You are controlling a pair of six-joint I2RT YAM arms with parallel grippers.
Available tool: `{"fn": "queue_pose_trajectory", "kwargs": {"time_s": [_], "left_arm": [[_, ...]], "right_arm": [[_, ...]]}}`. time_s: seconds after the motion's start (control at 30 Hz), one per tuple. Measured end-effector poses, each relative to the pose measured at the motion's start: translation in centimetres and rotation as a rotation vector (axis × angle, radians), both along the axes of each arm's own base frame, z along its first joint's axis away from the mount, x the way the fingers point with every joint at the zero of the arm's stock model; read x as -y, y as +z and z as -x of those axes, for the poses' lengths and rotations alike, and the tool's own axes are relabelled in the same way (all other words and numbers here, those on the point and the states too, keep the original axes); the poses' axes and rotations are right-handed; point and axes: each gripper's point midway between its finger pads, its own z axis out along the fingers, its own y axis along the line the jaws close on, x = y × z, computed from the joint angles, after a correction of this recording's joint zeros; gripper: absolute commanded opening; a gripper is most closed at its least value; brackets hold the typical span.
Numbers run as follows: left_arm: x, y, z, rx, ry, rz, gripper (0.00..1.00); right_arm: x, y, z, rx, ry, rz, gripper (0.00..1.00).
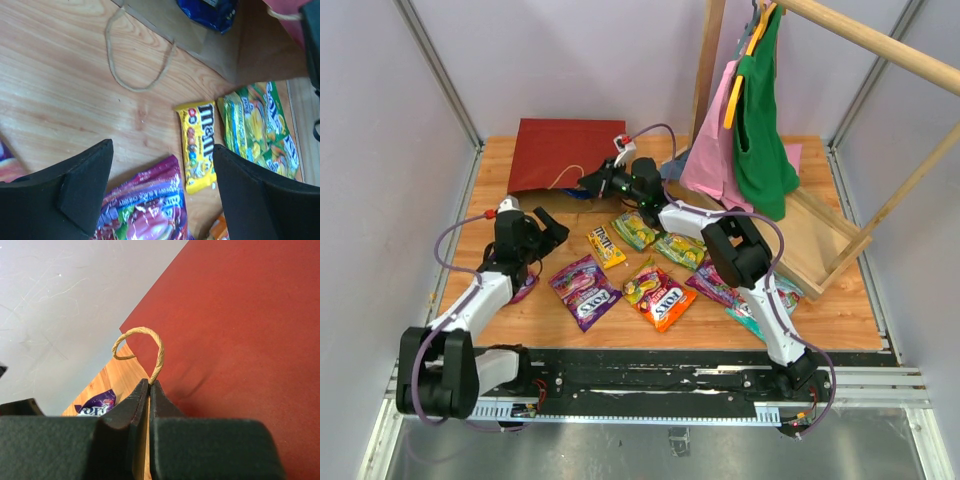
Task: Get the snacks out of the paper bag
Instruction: Take out the snack from the paper bag.
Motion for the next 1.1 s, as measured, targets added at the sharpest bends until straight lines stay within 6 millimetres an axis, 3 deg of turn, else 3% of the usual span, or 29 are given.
{"fn": "queue_pose_trajectory", "kwargs": {"time_s": [0.17, 0.43, 0.63, 0.87, 1.1], "left_arm": [[-1.0, -1.5, -2.2, 0.03, 0.045, 0.027, 0.81], [-2.0, -1.5, -6.2, 0.161, 0.111, 0.076, 0.81], [-3.1, -2.8, -8.7, 0.208, 0.171, 0.143, 0.79], [-2.0, -3.8, -11.0, 0.286, 0.174, 0.294, 0.72], [-1.7, -4.9, -13.6, 0.346, 0.211, 0.431, 0.68]], "right_arm": [[-0.1, 0.0, 0.2, -0.001, 0.012, 0.005, 0.01], [-0.1, 0.2, 0.3, 0.006, 0.019, 0.021, 0.01], [-0.7, 3.2, 0.1, 0.045, 0.024, -0.008, 0.01], [-1.6, 7.4, 0.0, 0.1, 0.032, -0.051, 0.01], [-2.0, 7.1, 0.4, 0.09, 0.04, -0.031, 0.01]]}}
